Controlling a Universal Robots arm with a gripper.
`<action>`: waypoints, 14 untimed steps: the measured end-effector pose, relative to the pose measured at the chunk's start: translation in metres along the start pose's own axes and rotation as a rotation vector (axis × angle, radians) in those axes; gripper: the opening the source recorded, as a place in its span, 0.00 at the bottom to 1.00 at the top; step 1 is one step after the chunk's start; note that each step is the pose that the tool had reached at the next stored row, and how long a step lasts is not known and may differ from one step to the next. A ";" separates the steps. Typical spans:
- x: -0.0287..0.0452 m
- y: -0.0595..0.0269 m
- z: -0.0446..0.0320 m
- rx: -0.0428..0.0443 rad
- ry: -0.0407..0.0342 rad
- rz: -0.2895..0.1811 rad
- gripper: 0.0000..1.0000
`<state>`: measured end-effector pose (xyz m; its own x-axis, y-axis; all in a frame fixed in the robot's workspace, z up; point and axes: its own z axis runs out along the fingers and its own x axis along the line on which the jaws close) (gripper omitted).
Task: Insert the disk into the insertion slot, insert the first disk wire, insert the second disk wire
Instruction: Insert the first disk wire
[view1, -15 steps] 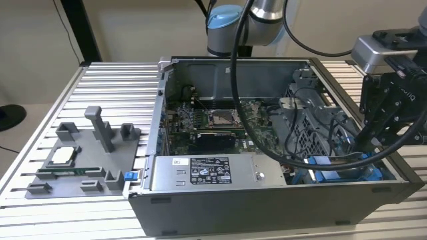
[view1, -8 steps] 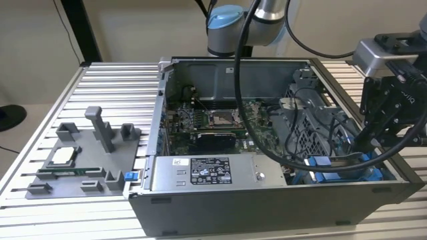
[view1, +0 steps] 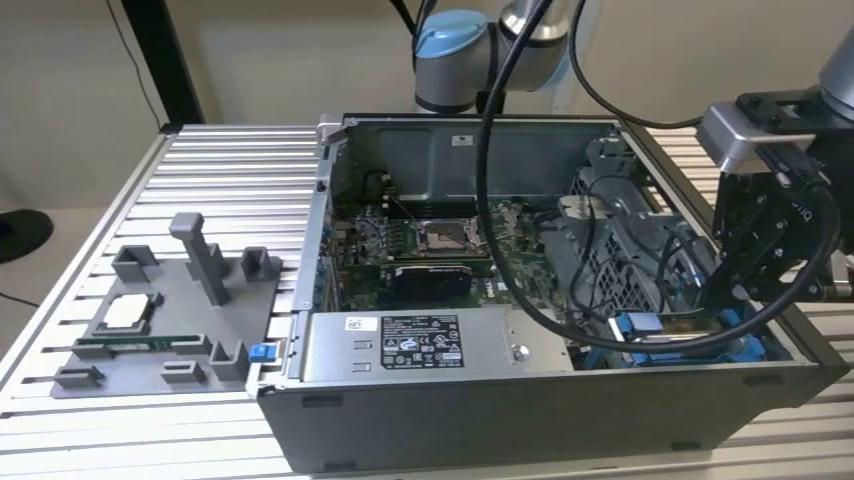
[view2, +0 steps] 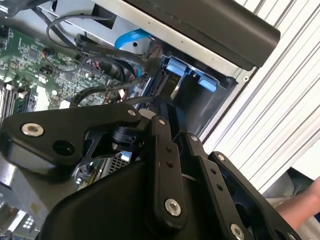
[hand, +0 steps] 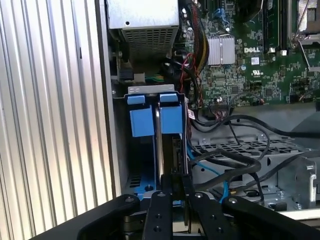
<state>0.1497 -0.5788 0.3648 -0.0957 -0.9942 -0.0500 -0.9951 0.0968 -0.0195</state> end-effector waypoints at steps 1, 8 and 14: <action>-0.0012 -0.0004 0.0018 0.0000 0.0001 0.000 0.00; -0.0051 -0.0022 0.0067 0.0000 0.0000 0.000 0.00; -0.0057 -0.0021 0.0067 -0.0002 0.0000 0.000 0.00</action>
<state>0.1525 -0.5731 0.3584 -0.0957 -0.9941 -0.0500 -0.9951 0.0968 -0.0194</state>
